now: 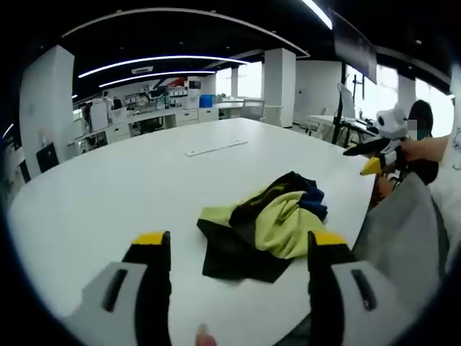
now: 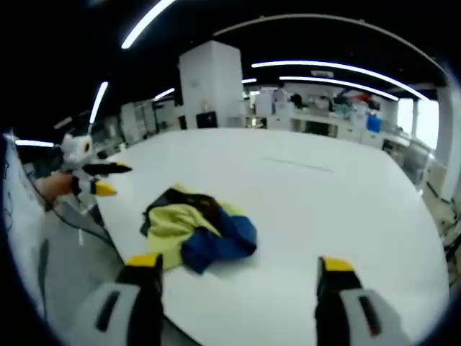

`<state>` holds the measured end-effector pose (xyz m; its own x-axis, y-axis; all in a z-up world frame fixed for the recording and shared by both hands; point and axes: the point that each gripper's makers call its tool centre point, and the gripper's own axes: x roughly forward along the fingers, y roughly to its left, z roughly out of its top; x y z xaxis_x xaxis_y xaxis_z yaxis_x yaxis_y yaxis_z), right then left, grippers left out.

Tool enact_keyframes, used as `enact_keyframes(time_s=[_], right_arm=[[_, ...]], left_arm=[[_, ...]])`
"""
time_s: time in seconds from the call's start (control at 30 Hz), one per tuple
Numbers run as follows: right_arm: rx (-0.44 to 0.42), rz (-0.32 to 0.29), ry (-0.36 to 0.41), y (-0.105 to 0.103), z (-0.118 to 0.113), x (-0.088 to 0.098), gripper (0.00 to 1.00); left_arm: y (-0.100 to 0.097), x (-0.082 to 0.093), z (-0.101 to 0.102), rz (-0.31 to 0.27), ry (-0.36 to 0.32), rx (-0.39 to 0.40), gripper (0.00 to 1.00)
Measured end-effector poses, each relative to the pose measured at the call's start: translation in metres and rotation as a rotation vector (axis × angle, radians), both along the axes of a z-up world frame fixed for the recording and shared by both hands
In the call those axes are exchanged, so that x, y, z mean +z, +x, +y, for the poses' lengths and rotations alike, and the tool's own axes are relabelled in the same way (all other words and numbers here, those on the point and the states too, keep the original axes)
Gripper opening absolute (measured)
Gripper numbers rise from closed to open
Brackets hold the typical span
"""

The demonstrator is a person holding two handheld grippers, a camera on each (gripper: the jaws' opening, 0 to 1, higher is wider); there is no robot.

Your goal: Fold the garment on the visible template until the final outline fits inside the template.

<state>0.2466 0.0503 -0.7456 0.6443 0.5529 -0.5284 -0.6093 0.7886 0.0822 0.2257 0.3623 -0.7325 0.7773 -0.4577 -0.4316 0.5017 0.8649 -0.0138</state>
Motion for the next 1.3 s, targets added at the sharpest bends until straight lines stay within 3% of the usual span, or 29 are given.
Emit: enact_keyframes(time_s=[0.8, 1.3], right_arm=[[-0.001, -0.021, -0.027, 0.005, -0.006, 0.006, 0.83], [0.054, -0.018, -0.062, 0.005, 0.007, 0.0, 0.8]], left_arm=[[-0.001, -0.002, -0.004, 0.01, -0.04, -0.013, 0.67], [-0.001, -0.006, -0.013, 0.031, -0.053, -0.052, 0.62]])
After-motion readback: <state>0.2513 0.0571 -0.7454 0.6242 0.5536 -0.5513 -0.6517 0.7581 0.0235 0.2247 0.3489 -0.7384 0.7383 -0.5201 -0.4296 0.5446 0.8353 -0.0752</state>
